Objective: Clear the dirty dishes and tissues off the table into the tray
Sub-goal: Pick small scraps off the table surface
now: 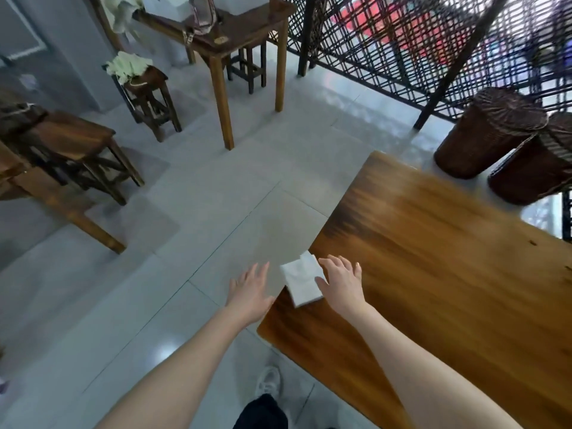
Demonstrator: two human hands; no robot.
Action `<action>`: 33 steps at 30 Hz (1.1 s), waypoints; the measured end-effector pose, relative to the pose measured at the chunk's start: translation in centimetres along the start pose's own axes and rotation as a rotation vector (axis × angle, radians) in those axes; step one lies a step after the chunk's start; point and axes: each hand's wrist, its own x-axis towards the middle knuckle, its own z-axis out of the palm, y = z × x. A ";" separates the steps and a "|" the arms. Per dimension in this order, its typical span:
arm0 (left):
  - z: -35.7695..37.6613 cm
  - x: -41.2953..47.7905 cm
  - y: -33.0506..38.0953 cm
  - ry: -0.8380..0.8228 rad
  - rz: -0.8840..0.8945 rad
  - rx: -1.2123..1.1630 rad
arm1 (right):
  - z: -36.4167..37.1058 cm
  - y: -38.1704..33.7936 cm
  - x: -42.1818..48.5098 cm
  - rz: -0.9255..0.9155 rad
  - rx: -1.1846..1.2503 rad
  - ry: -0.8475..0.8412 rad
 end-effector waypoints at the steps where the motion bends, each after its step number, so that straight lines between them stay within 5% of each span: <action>1: 0.0 0.5 -0.2 -0.009 0.018 -0.008 | 0.3 -0.3 0.5 0.012 -0.002 -0.016; 10: 1.8 3.3 -0.5 -0.040 0.150 -0.114 | 2.0 -1.0 2.5 0.165 0.033 -0.021; 33: 5.7 4.5 3.3 0.137 0.232 -0.142 | 0.1 1.1 1.2 0.107 0.166 -0.031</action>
